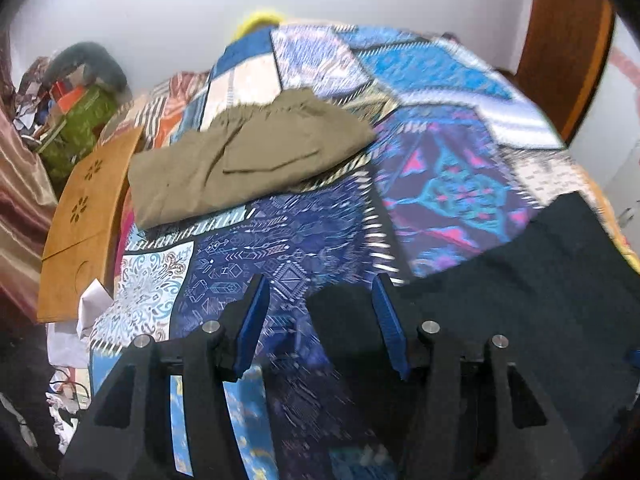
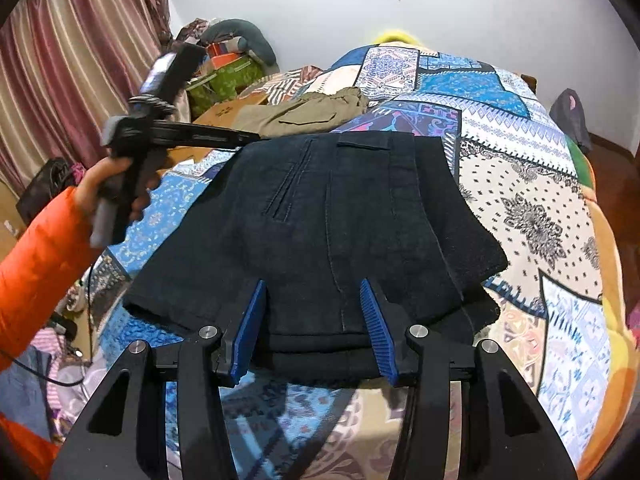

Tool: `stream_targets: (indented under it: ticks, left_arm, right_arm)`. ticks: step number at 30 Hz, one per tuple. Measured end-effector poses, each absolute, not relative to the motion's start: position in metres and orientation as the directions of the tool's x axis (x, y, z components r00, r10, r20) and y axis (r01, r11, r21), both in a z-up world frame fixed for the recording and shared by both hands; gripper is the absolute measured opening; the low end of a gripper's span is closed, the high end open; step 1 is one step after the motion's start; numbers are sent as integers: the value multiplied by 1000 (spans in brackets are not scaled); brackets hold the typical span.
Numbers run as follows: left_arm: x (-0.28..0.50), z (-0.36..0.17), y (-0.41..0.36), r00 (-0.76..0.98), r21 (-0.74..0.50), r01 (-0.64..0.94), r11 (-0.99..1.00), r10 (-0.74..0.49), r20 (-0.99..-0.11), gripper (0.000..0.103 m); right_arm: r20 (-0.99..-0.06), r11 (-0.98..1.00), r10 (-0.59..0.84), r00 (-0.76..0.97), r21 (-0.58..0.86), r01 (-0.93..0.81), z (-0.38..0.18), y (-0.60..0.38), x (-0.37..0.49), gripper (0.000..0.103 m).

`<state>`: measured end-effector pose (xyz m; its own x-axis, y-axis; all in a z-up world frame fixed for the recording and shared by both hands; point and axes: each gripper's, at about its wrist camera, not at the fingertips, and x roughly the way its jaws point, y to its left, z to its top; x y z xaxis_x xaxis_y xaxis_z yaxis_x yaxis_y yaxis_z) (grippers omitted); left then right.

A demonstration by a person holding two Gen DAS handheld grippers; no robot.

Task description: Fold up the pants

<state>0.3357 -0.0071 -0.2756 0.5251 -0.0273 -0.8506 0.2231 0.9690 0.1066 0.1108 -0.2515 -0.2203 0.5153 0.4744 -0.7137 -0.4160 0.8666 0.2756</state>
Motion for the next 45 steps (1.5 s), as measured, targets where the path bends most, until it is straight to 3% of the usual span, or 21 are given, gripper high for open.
stream_targets:
  ticks: [11, 15, 19, 24, 26, 27, 32, 40, 45]
  left_arm:
    - [314, -307, 3, 394, 87, 318, 944, -48, -918, 52]
    - [284, -303, 6, 398, 53, 340, 939, -92, -913, 52]
    - [259, -304, 4, 408, 23, 322, 947, -116, -906, 45]
    - [239, -303, -4, 418, -12, 289, 957, -138, -898, 27]
    - [228, -299, -11, 423, -14, 294, 956, -144, -895, 13]
    - [223, -298, -14, 422, -19, 300, 954, -151, -894, 11]
    - [198, -289, -30, 459, 47, 305, 951, -103, -882, 10]
    - [184, -262, -14, 519, 28, 236, 971, -102, -849, 13]
    - [189, -232, -11, 568, -18, 224, 974, -146, -810, 25]
  right_arm:
    - [-757, 910, 367, 540, 172, -378, -224, -286, 154, 51]
    - [-785, 953, 266, 560, 126, -275, -230, -303, 178, 56]
    - [-767, 964, 250, 591, 139, -227, -217, -310, 174, 56]
    - [-709, 934, 353, 610, 227, -276, -188, -307, 150, 56]
    - [-703, 922, 377, 603, 222, -317, -182, -296, 140, 56]
    - [-700, 913, 394, 595, 227, -338, -181, -291, 135, 56]
    - [-704, 871, 473, 530, 281, -404, -192, -266, 117, 49]
    - [-748, 896, 393, 535, 181, -405, -220, -263, 114, 45]
    - [-749, 920, 339, 570, 139, -366, -224, -271, 119, 45]
